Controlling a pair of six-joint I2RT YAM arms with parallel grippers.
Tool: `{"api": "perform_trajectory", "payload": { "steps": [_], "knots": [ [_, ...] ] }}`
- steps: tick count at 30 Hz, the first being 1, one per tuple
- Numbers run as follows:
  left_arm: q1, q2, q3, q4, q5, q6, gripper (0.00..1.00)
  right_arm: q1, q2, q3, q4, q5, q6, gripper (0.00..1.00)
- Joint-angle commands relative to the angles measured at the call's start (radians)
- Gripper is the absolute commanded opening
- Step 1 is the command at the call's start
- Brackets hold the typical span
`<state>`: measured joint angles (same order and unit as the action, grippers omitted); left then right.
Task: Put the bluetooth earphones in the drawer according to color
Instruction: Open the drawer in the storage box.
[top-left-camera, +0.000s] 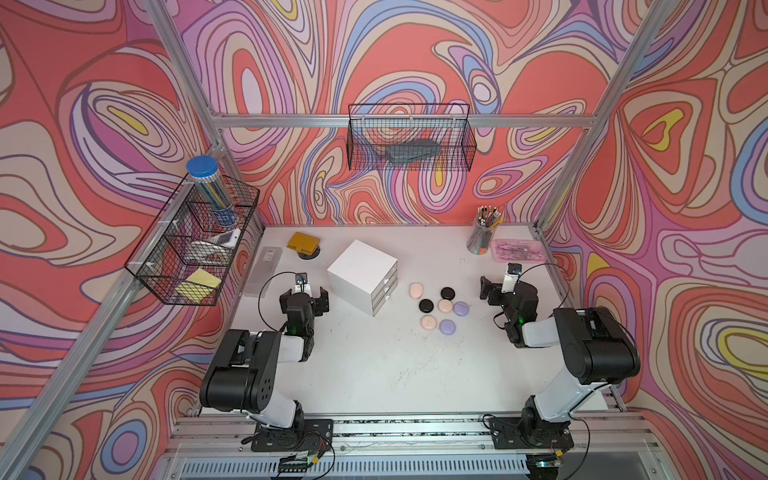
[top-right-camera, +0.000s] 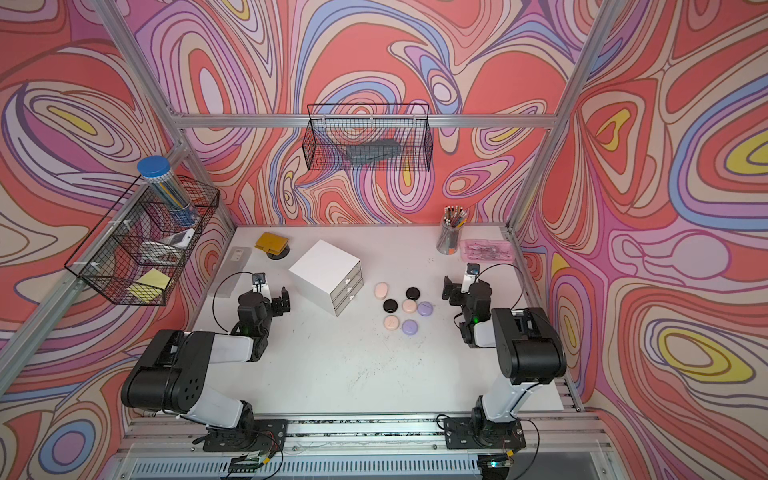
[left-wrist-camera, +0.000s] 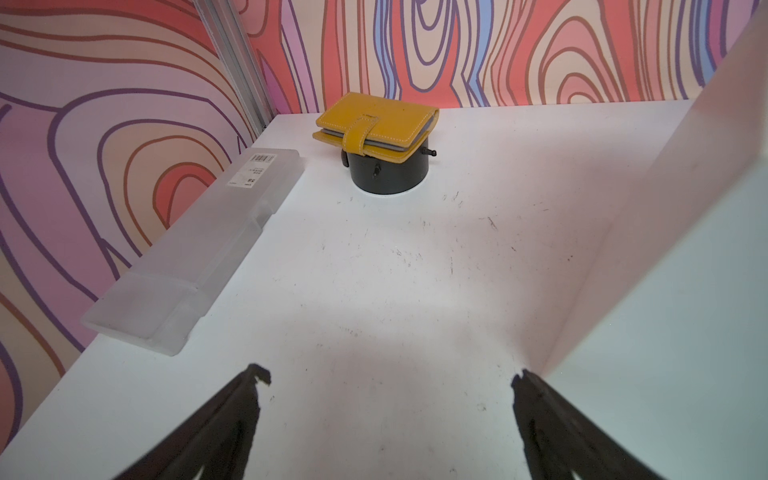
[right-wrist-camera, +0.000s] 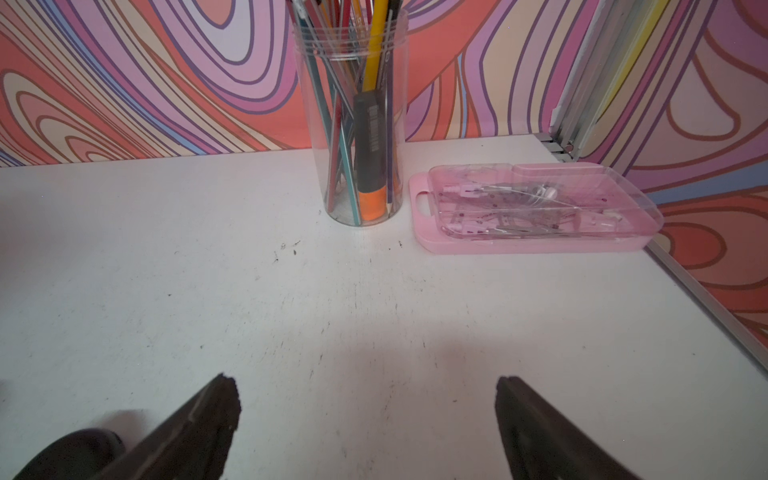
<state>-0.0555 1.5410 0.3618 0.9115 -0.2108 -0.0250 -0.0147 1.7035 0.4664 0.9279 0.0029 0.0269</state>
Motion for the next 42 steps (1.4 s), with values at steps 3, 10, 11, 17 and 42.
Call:
{"api": "perform_trajectory", "payload": {
  "steps": [3, 10, 11, 17, 42],
  "knots": [
    [0.002, 0.004, 0.011, -0.008, 0.007, 0.003, 0.99, -0.004, -0.005, 0.011, 0.007, -0.003, -0.001, 0.98],
    [0.013, -0.002, 0.012, -0.012, 0.048, 0.009, 0.85, -0.004, -0.008, 0.009, 0.010, -0.015, 0.000, 0.95],
    [0.013, -0.007, 0.015, -0.028, 0.068, 0.016, 0.84, -0.004, -0.015, 0.018, -0.010, -0.013, -0.004, 0.94],
    [-0.006, -0.169, 0.066, -0.248, 0.002, 0.015, 0.84, -0.004, -0.150, 0.142, -0.336, -0.014, -0.004, 0.90],
    [-0.140, -0.216, 0.744, -0.980, 0.259, -0.078, 0.96, 0.050, -0.261, 0.395, -0.681, -0.555, 0.477, 0.98]
  ]
}}
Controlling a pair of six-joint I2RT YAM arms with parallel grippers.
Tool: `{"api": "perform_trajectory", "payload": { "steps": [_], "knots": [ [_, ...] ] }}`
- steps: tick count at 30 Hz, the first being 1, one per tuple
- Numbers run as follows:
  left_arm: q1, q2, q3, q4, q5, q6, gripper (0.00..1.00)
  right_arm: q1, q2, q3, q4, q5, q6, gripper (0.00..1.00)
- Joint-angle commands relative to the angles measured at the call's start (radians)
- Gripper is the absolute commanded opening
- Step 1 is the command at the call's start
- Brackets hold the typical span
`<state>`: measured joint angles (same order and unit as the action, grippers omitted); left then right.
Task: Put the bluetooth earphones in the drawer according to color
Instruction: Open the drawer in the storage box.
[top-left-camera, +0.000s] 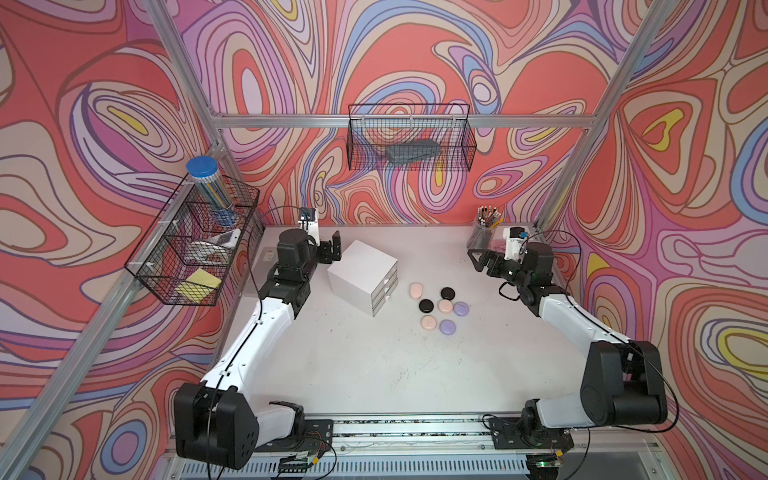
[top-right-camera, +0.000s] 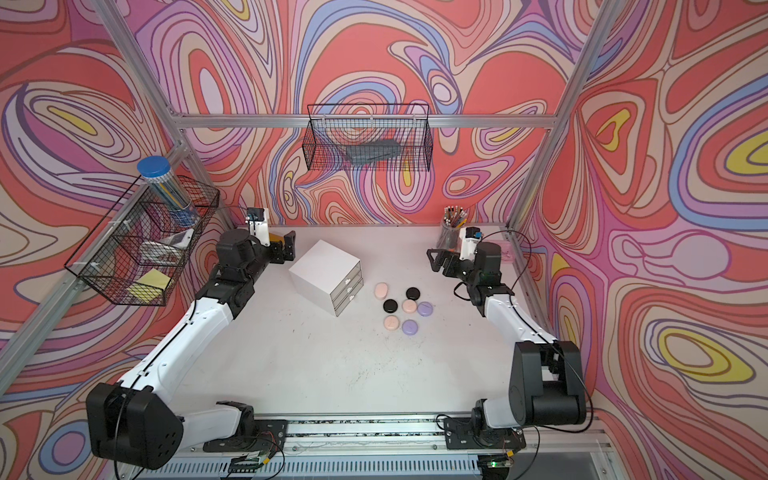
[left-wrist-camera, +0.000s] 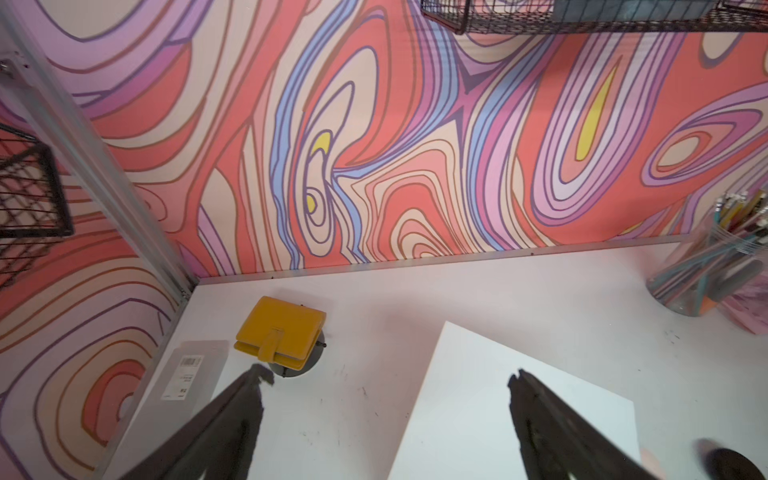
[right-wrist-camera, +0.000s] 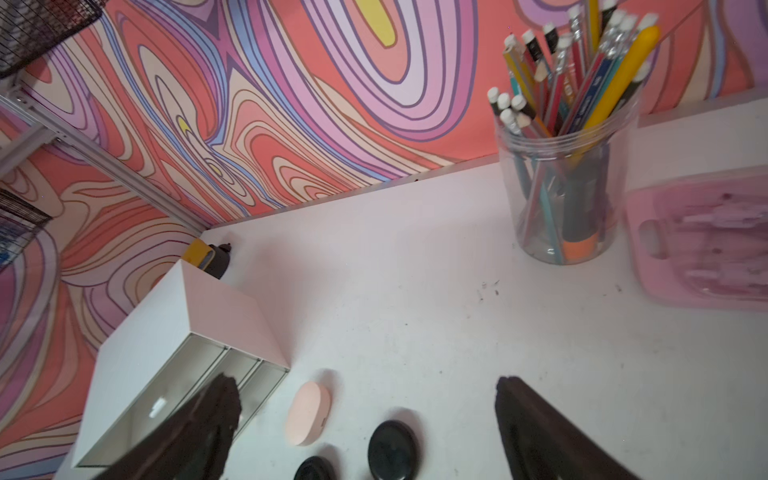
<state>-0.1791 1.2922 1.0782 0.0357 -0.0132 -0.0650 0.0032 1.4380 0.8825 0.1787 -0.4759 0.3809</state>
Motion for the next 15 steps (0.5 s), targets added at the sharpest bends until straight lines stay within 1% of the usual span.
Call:
{"api": "perform_trajectory", "payload": {
  "steps": [1, 6, 10, 15],
  "knots": [
    [-0.020, 0.048, 0.044, -0.125, 0.077, -0.044, 0.96, 0.050, 0.013, -0.026, 0.092, -0.078, 0.143, 0.98],
    [-0.039, 0.099, 0.085, -0.177, 0.098, -0.056, 0.95, 0.135, 0.070, -0.036, 0.186, -0.056, 0.222, 0.98],
    [-0.040, 0.139, 0.108, -0.196, 0.156, -0.081, 0.93, 0.197, 0.147, -0.032, 0.275, -0.080, 0.302, 0.96],
    [-0.046, 0.193, 0.146, -0.220, 0.183, -0.102, 0.92, 0.256, 0.231, -0.042, 0.419, -0.088, 0.408, 0.96]
  ]
}}
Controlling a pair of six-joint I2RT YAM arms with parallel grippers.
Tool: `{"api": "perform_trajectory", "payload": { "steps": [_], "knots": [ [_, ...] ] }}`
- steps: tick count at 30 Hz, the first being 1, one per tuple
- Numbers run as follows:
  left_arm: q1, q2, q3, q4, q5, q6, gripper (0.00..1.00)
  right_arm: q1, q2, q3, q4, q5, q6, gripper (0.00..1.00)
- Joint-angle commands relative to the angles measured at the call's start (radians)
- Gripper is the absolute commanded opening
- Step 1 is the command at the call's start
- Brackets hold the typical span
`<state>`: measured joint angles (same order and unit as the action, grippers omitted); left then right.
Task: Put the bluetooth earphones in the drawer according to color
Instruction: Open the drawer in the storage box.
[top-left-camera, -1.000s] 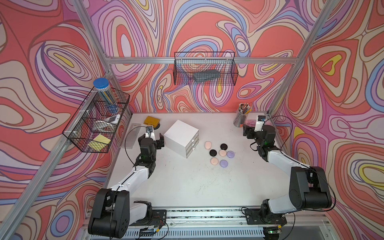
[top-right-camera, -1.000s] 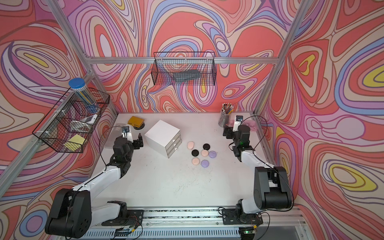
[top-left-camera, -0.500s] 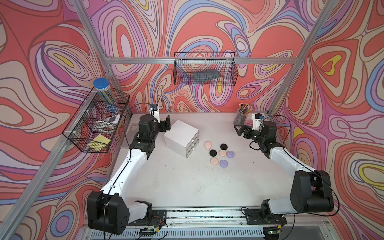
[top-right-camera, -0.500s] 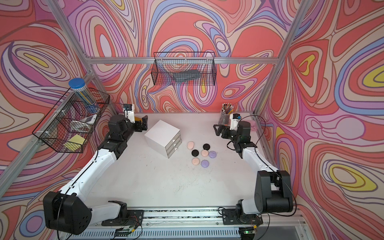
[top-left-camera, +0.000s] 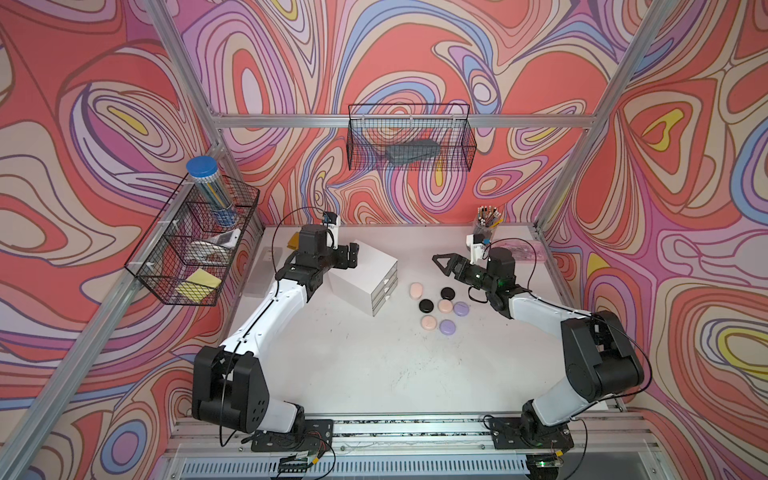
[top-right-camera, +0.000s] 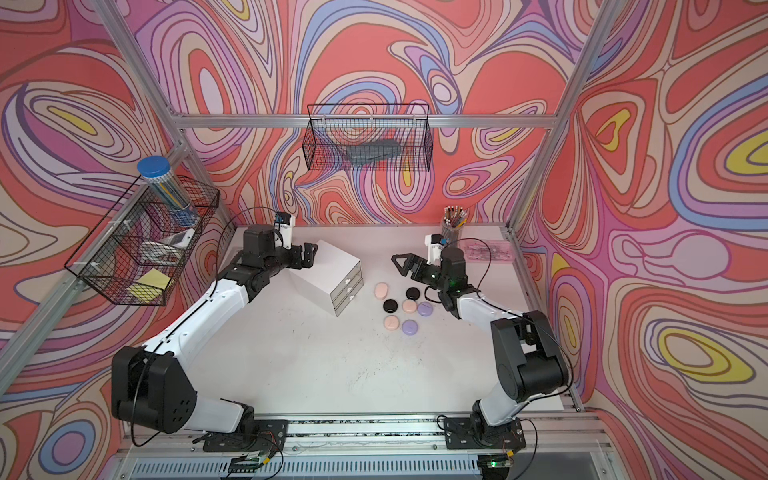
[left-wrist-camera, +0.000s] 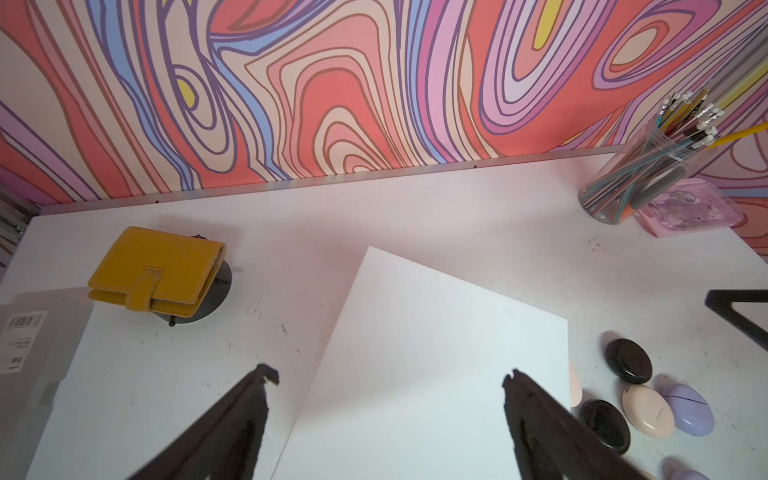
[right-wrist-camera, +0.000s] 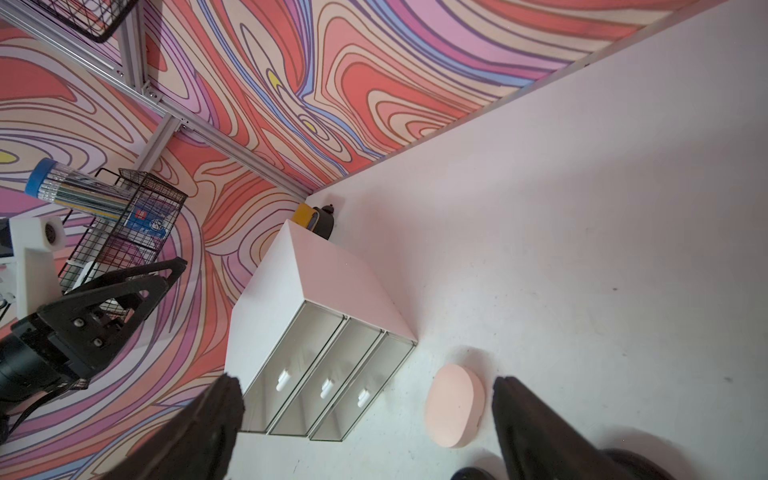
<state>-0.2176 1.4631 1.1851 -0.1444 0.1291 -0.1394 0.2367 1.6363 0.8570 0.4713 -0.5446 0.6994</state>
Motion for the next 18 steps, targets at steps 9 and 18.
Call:
{"api": "perform_trajectory", "payload": {
  "steps": [9, 18],
  "knots": [
    [-0.017, 0.162, 0.267, -0.346, 0.083, -0.035, 0.90, 0.102, 0.180, 0.035, 0.230, -0.023, 0.203, 0.93],
    [-0.020, 0.153, 0.186, -0.323, 0.125, -0.050, 0.85, 0.188, 0.290, 0.080, 0.357, -0.038, 0.289, 0.87]
  ]
}}
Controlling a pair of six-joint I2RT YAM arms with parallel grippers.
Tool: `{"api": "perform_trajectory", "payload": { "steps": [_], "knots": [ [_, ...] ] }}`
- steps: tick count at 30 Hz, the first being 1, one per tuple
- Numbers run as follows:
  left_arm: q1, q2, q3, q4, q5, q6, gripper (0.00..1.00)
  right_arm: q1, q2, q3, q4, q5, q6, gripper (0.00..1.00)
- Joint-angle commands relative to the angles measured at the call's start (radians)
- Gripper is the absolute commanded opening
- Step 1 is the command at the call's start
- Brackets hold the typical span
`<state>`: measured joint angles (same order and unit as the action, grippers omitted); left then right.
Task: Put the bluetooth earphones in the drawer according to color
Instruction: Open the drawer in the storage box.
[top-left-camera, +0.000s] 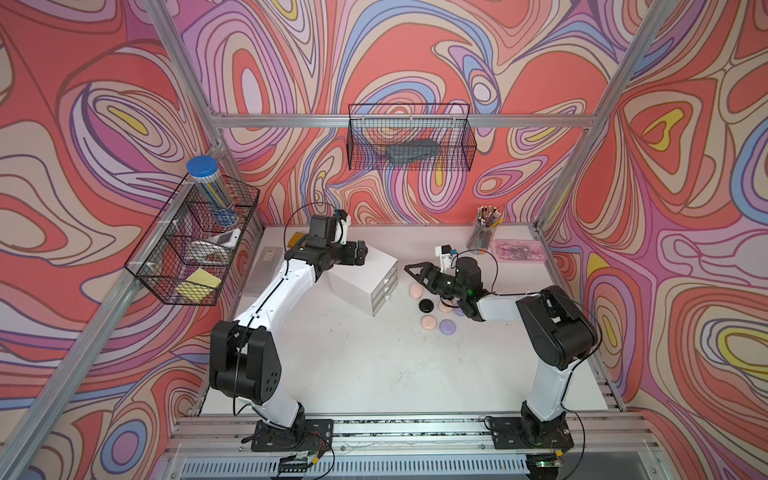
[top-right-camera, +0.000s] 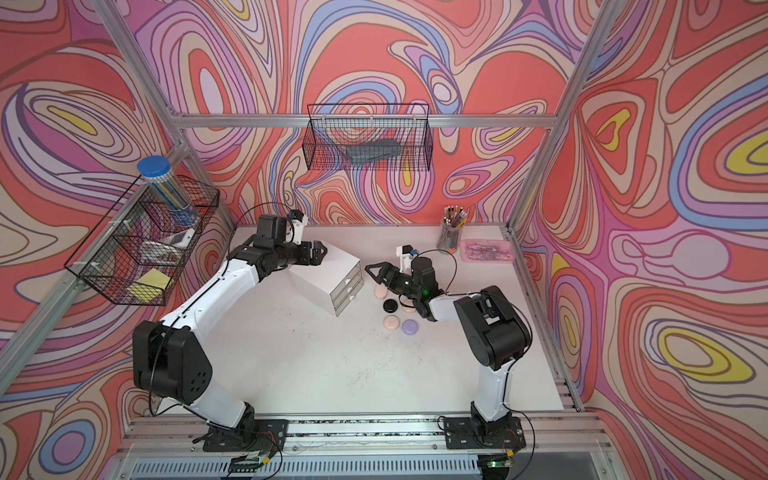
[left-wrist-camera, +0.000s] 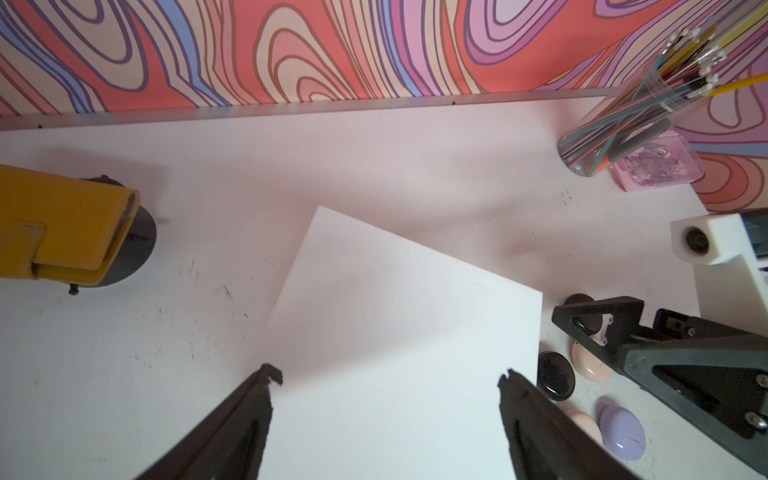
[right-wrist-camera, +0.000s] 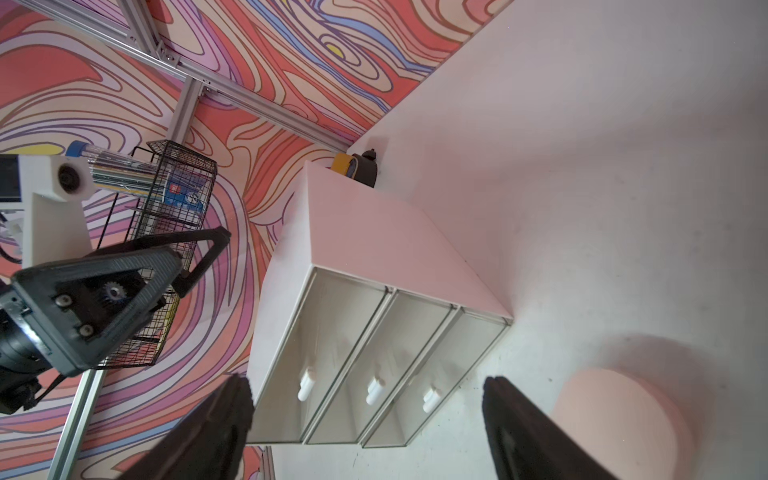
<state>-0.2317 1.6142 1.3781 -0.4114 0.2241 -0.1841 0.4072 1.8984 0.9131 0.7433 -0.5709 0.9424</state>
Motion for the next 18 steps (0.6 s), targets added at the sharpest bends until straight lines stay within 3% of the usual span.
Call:
{"api": "perform_trajectory", "payload": {
  "steps": [1, 9, 18],
  "knots": [
    [-0.006, 0.005, -0.004, -0.069, 0.034, 0.000, 0.83, 0.023, 0.040, 0.029, 0.098, -0.015, 0.059, 0.86],
    [-0.008, 0.013, -0.007, -0.076, 0.042, 0.008, 0.63, 0.058, 0.087, 0.045, 0.164, -0.042, 0.149, 0.81],
    [-0.008, 0.067, 0.012, -0.096, 0.098, 0.017, 0.23, 0.091, 0.097, 0.039, 0.177, -0.036, 0.168, 0.72]
  ]
}}
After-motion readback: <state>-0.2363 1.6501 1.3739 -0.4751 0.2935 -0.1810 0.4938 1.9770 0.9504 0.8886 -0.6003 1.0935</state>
